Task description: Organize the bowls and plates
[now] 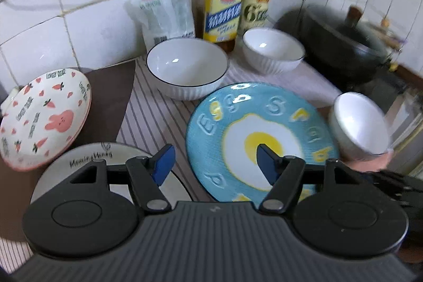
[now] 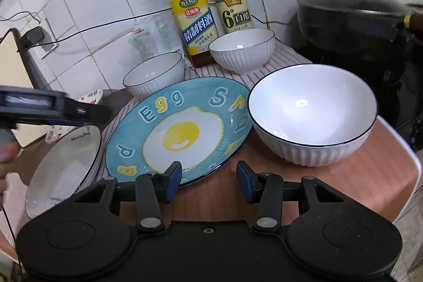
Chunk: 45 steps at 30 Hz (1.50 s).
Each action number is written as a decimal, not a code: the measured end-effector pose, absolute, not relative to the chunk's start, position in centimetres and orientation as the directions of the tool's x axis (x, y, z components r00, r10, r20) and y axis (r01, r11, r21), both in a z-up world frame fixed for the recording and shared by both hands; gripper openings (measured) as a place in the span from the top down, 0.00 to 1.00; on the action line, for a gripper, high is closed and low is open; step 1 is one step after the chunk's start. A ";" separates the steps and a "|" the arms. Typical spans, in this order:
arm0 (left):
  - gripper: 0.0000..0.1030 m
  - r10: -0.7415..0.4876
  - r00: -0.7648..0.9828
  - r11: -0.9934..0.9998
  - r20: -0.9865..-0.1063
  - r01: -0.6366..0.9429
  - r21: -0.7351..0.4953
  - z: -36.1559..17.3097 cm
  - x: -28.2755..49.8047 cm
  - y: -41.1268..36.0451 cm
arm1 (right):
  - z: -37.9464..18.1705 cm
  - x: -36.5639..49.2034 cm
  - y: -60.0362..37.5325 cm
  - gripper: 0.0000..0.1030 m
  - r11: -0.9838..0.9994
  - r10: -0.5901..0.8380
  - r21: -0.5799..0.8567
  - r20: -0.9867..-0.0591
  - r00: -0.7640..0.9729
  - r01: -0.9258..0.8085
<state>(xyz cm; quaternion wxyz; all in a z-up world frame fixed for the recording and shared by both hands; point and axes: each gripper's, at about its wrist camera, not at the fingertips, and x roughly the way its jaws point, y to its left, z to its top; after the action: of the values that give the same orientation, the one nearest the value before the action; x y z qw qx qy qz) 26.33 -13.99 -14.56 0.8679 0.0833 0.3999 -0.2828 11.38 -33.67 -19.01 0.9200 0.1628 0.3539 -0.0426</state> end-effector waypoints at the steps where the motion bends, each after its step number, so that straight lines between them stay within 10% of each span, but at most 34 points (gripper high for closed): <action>1: 0.35 -0.416 0.517 0.824 -0.748 0.562 -0.070 -15.1 27.0 -14.3 | -19.2 11.5 -33.7 0.50 0.944 0.035 0.267 -0.664 0.747 0.194; 11: 0.43 -0.397 0.443 0.819 -0.804 0.566 -0.093 -18.1 31.7 -16.0 | -20.3 12.5 -34.3 0.50 0.935 0.034 0.289 -0.650 0.759 0.206; 16: 0.70 -0.404 0.370 0.813 -0.837 0.564 -0.143 -19.1 32.5 -16.1 | -20.5 12.7 -34.1 0.59 0.932 0.032 0.296 -0.646 0.763 0.211; 45: 0.70 -0.381 0.429 0.850 -0.819 0.512 -0.127 -14.2 28.8 -12.6 | -18.7 12.2 -32.6 0.73 0.885 0.088 0.405 -0.630 0.771 0.230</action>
<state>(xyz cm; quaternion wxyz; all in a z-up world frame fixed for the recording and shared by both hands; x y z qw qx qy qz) 28.83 -12.57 -14.16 0.8422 0.0704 0.4641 -0.2651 12.15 -32.61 -18.70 0.9109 0.2368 0.3358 -0.0391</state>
